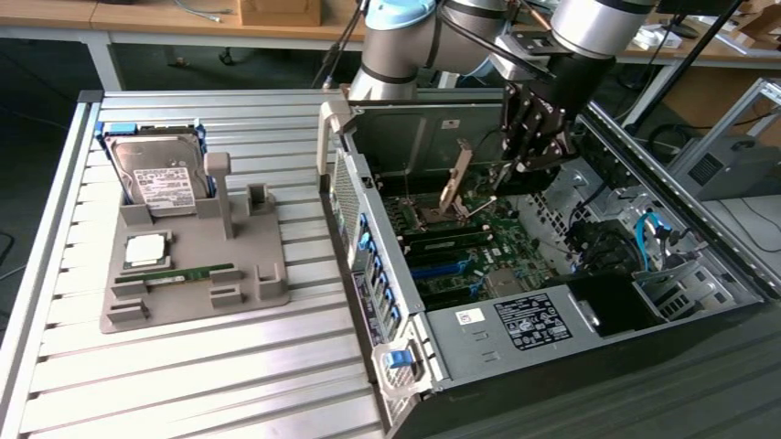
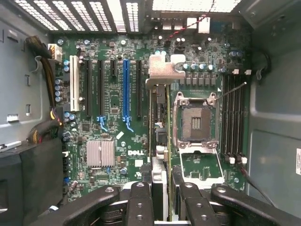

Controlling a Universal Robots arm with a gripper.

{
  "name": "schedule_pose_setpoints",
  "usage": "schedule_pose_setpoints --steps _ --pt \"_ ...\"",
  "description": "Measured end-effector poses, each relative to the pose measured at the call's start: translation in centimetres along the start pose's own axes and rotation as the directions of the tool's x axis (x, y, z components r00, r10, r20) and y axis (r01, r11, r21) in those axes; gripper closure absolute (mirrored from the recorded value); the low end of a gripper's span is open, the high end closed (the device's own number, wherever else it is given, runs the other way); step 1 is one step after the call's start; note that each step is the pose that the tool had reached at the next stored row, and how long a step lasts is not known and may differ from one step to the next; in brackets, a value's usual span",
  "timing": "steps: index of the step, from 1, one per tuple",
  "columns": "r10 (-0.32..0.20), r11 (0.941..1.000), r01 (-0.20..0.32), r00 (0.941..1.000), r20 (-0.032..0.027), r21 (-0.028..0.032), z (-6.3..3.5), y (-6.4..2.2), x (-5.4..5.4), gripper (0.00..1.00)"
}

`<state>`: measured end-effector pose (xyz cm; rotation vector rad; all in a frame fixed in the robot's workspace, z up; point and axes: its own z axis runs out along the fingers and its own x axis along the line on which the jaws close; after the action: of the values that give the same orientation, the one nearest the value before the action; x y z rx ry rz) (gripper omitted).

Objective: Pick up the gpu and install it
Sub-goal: 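Insert the gpu into the slot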

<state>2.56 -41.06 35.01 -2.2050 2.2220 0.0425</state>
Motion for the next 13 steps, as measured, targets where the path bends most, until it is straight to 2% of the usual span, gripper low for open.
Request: schedule_pose_setpoints --steps 13 --pt "0.005 1.0000 -0.005 1.0000 -0.0002 0.0002 0.15 0.01 0.66 0.73"
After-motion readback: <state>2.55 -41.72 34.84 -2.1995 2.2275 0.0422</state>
